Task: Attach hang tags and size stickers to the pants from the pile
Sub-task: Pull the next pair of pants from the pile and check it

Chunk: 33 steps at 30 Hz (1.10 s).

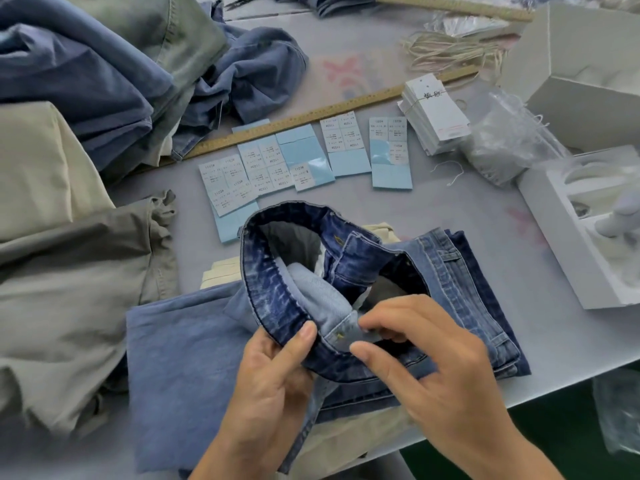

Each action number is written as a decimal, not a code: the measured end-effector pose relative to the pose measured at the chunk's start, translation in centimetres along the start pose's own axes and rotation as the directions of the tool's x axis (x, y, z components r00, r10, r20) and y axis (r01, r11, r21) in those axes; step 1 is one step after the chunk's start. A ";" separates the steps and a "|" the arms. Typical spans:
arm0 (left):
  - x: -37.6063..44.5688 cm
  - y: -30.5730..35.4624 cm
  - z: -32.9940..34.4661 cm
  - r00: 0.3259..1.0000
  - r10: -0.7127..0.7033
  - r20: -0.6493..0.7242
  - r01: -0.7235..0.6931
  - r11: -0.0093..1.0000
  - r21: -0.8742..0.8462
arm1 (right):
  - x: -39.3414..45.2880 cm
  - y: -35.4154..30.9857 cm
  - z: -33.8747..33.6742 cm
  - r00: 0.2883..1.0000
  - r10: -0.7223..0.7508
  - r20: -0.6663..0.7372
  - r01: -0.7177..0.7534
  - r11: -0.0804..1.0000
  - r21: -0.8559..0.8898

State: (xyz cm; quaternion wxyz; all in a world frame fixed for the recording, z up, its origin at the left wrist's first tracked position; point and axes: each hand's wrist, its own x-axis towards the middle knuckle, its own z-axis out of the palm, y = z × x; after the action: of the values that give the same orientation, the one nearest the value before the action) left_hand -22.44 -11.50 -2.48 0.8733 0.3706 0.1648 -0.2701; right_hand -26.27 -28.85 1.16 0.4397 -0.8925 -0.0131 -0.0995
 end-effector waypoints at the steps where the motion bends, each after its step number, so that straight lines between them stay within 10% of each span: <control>1: 0.0 0.1 0.0 1.000 0.008 -0.003 -0.008 1.000 0.005 | 0.1 -0.1 0.0 1.000 0.006 0.000 -0.006 1.000 0.002; 9: -0.8 0.4 0.0 0.999 0.002 0.049 -0.002 1.000 0.012 | 0.3 0.5 -0.4 0.987 0.157 -0.018 -0.151 0.970 0.189; 15: -1.5 -0.1 -0.6 0.996 -0.080 0.046 0.077 0.994 0.075 | 4.4 2.1 -1.4 0.999 -0.028 0.018 0.032 0.953 -0.301; 24: -1.2 1.1 -0.4 0.972 -0.220 -0.085 0.211 0.972 -0.108 | 6.6 5.5 -1.7 0.927 0.332 0.174 -0.375 0.811 0.448; 33: -1.8 1.9 -1.2 0.975 -0.221 -0.014 0.218 0.968 -0.121 | 7.3 6.4 -1.3 0.907 0.378 0.185 -0.420 0.784 0.457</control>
State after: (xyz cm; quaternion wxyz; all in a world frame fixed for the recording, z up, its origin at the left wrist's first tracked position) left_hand -22.86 -8.87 -1.39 0.8563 0.3010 0.2325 -0.3495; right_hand -18.65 -34.21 -1.69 0.6598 -0.7385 0.1331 0.0397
